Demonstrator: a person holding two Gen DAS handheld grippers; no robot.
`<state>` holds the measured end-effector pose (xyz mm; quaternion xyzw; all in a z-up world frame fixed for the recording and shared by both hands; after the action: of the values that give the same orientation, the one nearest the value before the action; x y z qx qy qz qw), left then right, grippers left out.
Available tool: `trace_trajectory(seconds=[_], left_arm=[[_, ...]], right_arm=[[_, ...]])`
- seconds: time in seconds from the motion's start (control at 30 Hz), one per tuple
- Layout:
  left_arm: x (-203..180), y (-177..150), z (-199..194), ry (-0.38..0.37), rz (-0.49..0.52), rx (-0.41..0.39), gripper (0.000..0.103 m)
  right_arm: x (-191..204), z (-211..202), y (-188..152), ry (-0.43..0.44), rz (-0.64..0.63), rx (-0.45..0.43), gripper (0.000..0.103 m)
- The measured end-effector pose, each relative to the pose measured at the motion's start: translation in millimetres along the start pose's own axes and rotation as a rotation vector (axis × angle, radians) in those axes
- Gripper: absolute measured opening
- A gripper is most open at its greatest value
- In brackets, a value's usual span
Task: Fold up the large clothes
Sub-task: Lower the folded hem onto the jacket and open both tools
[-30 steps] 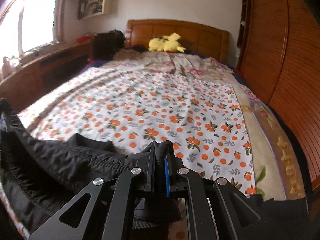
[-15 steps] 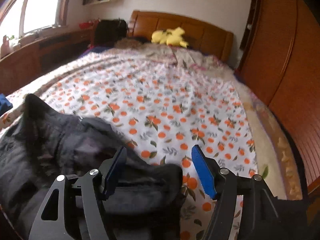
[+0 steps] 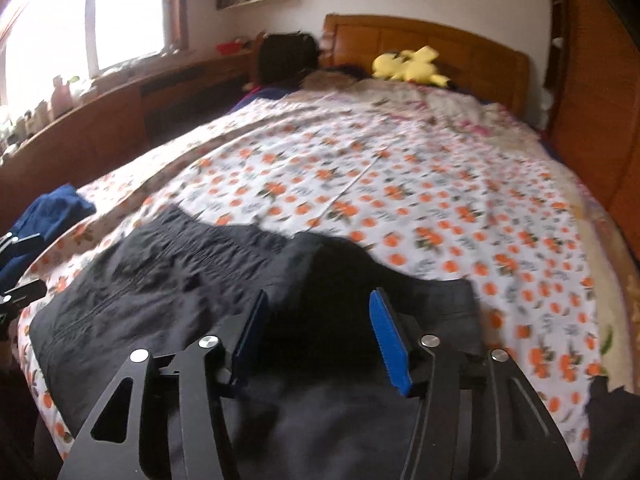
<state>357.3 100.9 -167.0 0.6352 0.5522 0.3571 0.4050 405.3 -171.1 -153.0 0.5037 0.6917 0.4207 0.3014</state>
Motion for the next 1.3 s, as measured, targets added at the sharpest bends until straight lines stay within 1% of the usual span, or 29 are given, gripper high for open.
trace_trajectory(seconds=[0.1, 0.27, 0.3, 0.33, 0.37, 0.4, 0.47, 0.53, 0.67, 0.8, 0.87, 0.9, 0.93, 0.97, 1.0, 1.13, 1.2, 1.3], left_arm=[[-1.9, -3.3, -3.0, -0.007, 0.0, 0.005, 0.099], [-4.7, -11.3, -5.6, -0.021, -0.005, 0.014, 0.099], [-5.5, -12.7, -6.4, -0.026, -0.004, 0.013, 0.099], [-6.3, -13.7, -7.2, -0.03, -0.002, 0.011, 0.099], [-6.9, -15.0, -7.5, -0.034, 0.0, 0.01, 0.099], [-7.6, -15.6, -8.2, -0.036, 0.003, 0.01, 0.099], [-7.9, -17.0, -8.5, -0.038, 0.009, 0.01, 0.099], [-7.7, -17.3, -9.5, -0.041, 0.009, 0.008, 0.099], [-7.3, -17.0, -10.8, -0.047, 0.012, 0.006, 0.099], [-6.5, -16.1, -13.3, -0.047, 0.004, 0.004, 0.099], [-8.1, -16.1, -15.7, -0.051, -0.001, 0.004, 0.099], [-9.5, -16.1, -17.4, -0.052, -0.001, 0.004, 0.099], [-11.4, -16.3, -19.4, -0.054, -0.001, 0.003, 0.099], [-12.8, -16.8, -21.5, -0.057, -0.003, 0.001, 0.099], [-14.6, -17.3, -23.2, -0.061, -0.004, 0.001, 0.099], [-24.2, -19.9, -28.5, -0.074, -0.001, 0.005, 0.099], [-31.0, -21.6, -32.0, -0.085, 0.004, 0.006, 0.099], [-40.0, -24.2, -35.7, -0.097, 0.008, 0.008, 0.099]], right_arm=[[11.3, 13.5, -6.1, 0.018, 0.004, 0.034, 0.049], [19.1, 35.8, -9.5, 0.005, 0.006, 0.087, 0.047], [19.3, 39.3, -10.2, -0.005, -0.001, 0.096, 0.045], [18.8, 45.1, -11.3, -0.015, -0.007, 0.11, 0.032], [17.5, 49.6, -13.1, -0.016, -0.005, 0.122, 0.024], [15.4, 55.2, -15.5, -0.007, 0.004, 0.139, 0.014], [12.1, 62.5, -16.8, -0.006, 0.009, 0.146, 0.01], [8.5, 69.2, -14.8, -0.039, -0.006, 0.14, 0.008], [3.4, 88.9, -10.3, -0.068, -0.016, 0.14, 0.005], [-3.2, 109.9, -11.9, -0.096, -0.022, 0.16, 0.006], [-4.8, 112.6, -14.6, -0.101, -0.01, 0.176, 0.007], [-5.2, 111.1, -14.2, -0.106, -0.009, 0.175, 0.012], [-5.7, 105.9, -13.1, -0.115, -0.012, 0.17, 0.025], [-6.2, 100.6, -11.9, -0.122, -0.014, 0.166, 0.034], [-7.1, 89.0, -9.6, -0.123, -0.017, 0.149, 0.04], [-13.8, 43.7, -7.6, -0.112, -0.021, 0.108, 0.042], [-20.5, 12.9, -16.7, -0.103, -0.026, 0.107, 0.042], [-35.0, -28.3, -37.1, -0.133, -0.054, 0.116, 0.042]])
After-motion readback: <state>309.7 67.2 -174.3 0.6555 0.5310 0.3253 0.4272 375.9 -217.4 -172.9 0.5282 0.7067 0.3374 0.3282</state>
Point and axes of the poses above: each gripper's, at about its wrist camera, not at the fingertips, and z roughly the way its jaws point, x to its left, y to its top, the point moved 5 cm from there along z, roughly the way its jaws point, and after that the axes turned 15 degrees about -x, right-handed, at the moved point
